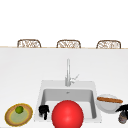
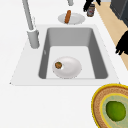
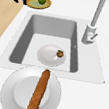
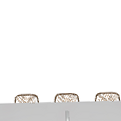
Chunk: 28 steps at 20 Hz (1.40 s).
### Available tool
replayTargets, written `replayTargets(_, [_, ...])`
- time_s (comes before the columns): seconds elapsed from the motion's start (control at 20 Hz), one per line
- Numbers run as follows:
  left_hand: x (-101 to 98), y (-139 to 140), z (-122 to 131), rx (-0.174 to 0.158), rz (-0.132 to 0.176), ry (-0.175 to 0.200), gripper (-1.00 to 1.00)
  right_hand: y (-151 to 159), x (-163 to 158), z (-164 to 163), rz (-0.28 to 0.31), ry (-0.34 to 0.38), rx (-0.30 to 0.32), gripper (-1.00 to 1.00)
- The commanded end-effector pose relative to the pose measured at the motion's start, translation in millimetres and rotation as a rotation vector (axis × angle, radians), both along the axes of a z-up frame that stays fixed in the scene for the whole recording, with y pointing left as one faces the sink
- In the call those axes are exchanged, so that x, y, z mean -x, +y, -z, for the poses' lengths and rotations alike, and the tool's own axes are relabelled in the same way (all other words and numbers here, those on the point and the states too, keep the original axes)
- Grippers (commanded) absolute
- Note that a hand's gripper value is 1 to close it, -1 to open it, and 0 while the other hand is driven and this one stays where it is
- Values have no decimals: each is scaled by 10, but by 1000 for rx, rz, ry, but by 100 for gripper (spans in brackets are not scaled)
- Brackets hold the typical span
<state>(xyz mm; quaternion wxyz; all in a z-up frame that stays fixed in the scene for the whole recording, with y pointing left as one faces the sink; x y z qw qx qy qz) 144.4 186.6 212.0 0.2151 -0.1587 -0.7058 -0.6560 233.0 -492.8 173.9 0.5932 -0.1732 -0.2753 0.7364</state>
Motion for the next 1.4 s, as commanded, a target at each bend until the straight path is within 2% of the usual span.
replayTargets(0.0, [0, 0, 0, 0, 0, 0, 0, 0, -6, 175, -2, -22, 15, -100])
replayTargets(0.05, [0, 0, 0, 0, 0, 0, 0, 8, -13, 219, -8, -29, 12, -100])
replayTargets(0.1, [0, 0, 0, 0, 0, 0, 0, -8, -14, 256, -14, -32, 6, 100])
replayTargets(0.15, [0, 0, 0, 0, 0, 0, 0, -7, -20, 263, -35, -44, 8, 100])
replayTargets(0.25, [0, 0, 0, 0, 0, 0, 0, -11, -32, 238, -21, -17, -2, 100])
replayTargets(0.55, [0, 0, 0, 0, 0, 0, 0, 9, -23, 184, -6, -57, -7, 100])
replayTargets(0.6, [0, 0, 0, 0, 0, 0, 0, 9, -64, 110, 8, -90, -7, 100])
replayTargets(0.7, [0, 0, 0, 0, 0, 0, 0, 126, -131, -57, 35, -117, -7, 100])
replayTargets(0.85, [0, 0, 0, 0, 0, 0, 0, 244, -57, -174, 56, -130, -9, 100])
replayTargets(1.35, [0, 0, 0, 0, 0, 0, 0, 687, -64, -586, 54, -178, 17, 100])
